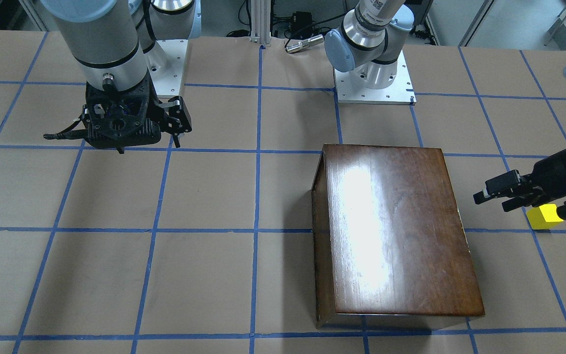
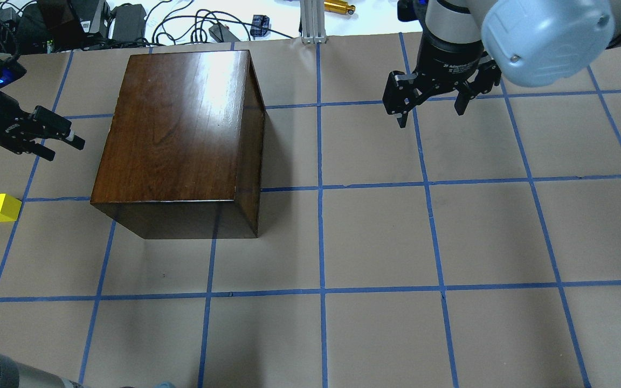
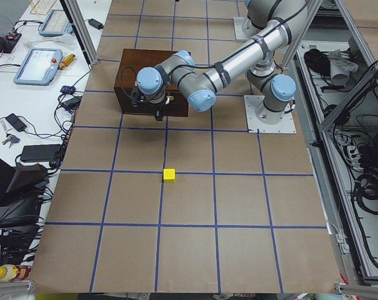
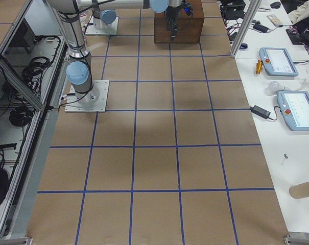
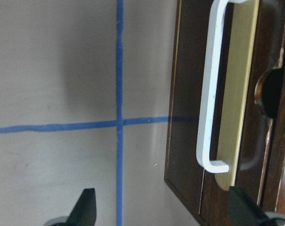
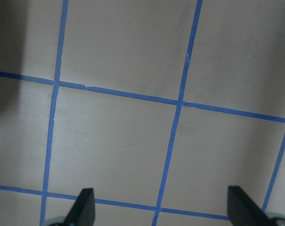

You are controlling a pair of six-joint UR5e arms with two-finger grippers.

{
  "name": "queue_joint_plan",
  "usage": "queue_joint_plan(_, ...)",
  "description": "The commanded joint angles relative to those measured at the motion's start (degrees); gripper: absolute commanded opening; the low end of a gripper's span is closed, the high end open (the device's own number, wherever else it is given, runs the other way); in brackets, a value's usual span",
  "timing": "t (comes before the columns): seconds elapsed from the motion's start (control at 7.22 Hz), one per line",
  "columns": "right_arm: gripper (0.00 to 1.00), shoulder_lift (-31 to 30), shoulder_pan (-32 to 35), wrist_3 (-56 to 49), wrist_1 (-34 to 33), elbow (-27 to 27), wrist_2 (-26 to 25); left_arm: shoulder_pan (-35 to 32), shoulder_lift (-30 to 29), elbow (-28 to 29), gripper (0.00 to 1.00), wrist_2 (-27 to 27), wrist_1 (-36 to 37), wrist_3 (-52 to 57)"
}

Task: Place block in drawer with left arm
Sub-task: 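Lower the left gripper beside the cabinet to the white drawer handle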

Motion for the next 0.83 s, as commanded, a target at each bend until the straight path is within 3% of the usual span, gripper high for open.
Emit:
queue_joint_plan(0.0, 1.0, 0.0, 0.0, 0.0, 0.0, 0.0, 0.0, -0.3, -3.0, 0.1, 1.0, -2.6, 1.4, 2.7)
queue_joint_plan(0.69, 1.0, 0.0, 0.0, 0.0, 0.0, 0.0, 0.0, -0.8, -5.6, 0.0, 1.0, -5.3, 1.6, 5.9)
